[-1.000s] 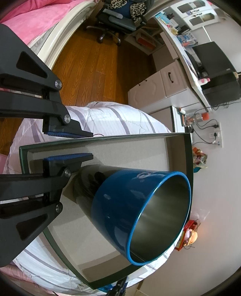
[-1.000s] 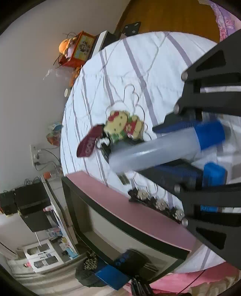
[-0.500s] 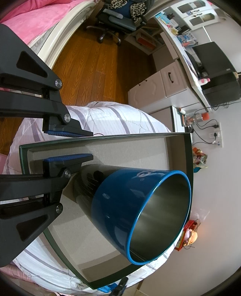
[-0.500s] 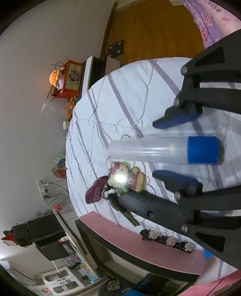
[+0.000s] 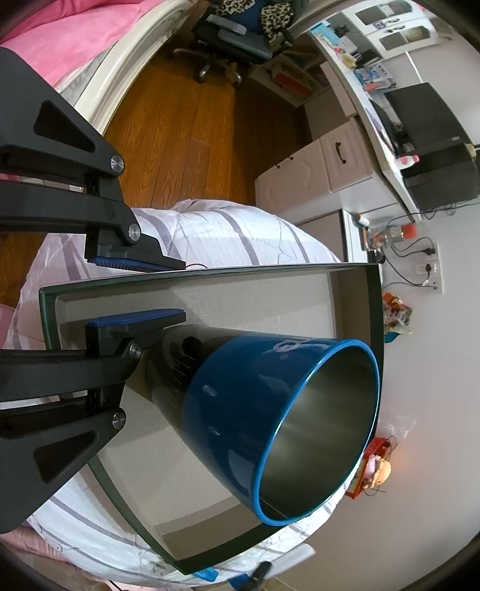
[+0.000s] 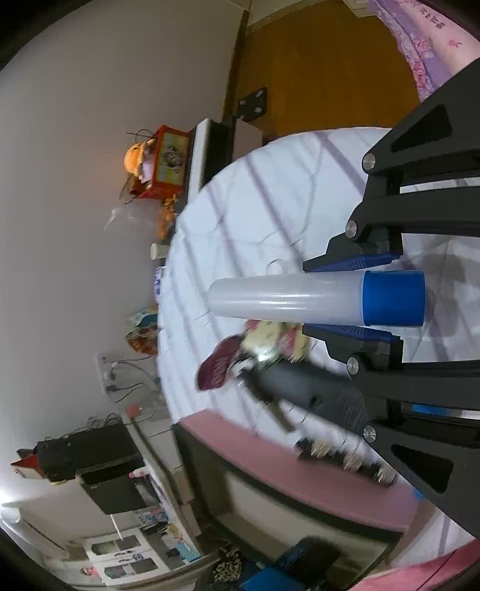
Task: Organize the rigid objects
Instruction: 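Carry the clear tube with the right gripper and release it in the tray, then move the right gripper to the white charger block and grasp it, then carry the white charger block with the right gripper into the tray, then move the right gripper to the blue highlighter and grasp it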
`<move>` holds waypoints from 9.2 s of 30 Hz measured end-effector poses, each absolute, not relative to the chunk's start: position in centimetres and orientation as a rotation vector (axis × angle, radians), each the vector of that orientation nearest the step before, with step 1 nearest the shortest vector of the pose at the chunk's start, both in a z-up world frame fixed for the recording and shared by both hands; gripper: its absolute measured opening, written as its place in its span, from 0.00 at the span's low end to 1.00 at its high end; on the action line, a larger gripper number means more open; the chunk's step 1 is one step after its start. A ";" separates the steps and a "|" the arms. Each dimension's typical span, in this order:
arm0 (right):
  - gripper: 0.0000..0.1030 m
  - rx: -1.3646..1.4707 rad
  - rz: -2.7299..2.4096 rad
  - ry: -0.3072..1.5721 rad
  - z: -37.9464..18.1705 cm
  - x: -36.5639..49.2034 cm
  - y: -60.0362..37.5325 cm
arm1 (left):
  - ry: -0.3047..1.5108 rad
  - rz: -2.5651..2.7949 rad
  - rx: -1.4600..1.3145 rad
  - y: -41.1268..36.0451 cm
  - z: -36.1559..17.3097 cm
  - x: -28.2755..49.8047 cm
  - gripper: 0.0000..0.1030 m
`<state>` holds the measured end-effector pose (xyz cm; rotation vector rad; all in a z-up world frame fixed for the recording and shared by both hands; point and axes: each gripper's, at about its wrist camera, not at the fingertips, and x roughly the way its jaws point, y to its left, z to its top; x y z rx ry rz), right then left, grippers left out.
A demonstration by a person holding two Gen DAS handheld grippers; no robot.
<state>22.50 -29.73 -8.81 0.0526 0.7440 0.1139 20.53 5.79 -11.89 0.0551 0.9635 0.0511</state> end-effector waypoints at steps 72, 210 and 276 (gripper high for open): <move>0.66 -0.140 0.128 0.716 -5.8 15.4 -24.0 | 0.965 0.053 0.055 6.6 -12.0 20.0 0.20; 0.69 -0.090 0.341 0.629 -2.7 20.0 -17.4 | 0.967 0.043 0.052 6.3 -11.4 20.2 0.23; 0.36 -0.202 0.466 0.813 -12.3 14.6 -22.2 | 0.974 0.054 0.056 6.2 -11.6 19.8 0.25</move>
